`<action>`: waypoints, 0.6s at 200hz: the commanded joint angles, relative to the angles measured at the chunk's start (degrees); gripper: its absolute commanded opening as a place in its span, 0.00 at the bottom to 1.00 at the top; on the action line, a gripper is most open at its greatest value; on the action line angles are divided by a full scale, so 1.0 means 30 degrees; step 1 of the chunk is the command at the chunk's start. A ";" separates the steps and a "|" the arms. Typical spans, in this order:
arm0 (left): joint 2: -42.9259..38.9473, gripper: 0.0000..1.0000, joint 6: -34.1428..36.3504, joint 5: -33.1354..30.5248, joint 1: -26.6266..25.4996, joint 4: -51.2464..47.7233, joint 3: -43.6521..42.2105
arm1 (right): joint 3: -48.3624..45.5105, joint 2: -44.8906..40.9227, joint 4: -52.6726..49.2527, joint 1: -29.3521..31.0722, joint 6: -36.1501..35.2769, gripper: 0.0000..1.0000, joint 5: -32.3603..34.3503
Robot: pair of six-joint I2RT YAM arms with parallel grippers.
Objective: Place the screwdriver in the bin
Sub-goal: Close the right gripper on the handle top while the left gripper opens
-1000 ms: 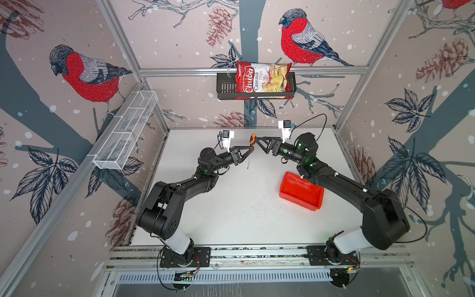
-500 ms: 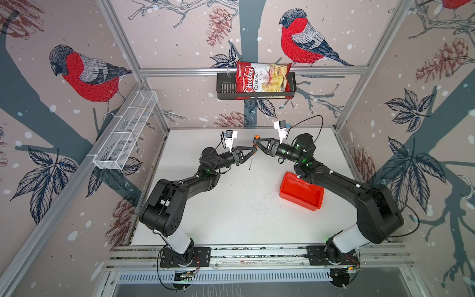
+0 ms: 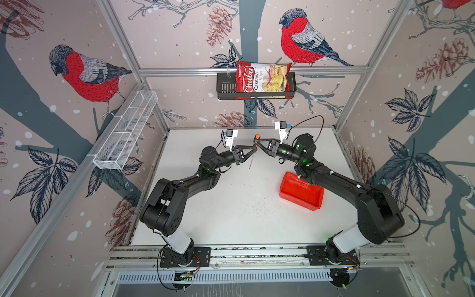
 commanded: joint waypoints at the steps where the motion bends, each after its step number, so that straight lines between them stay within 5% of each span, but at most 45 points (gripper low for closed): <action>1: -0.0137 0.22 0.0392 0.0046 -0.0023 0.0866 0.0105 | -0.0033 -0.0310 0.0359 0.0024 -0.0384 0.17 -0.0187; 45: -0.1049 0.63 0.2142 -0.0855 -0.0023 -0.1300 0.0294 | -0.0006 -0.1135 -0.2353 -0.0207 -0.2627 0.17 0.1002; 77: -0.2732 0.74 0.5978 -0.2047 -0.0023 -0.5512 0.0656 | 0.0378 -0.2217 -0.6776 -0.0597 -0.6396 0.16 0.2514; 120: -0.4651 0.85 0.9876 -0.2719 -0.0153 -0.9607 0.1005 | 0.0503 -0.3655 -1.2252 -0.0640 -1.3028 0.11 0.7500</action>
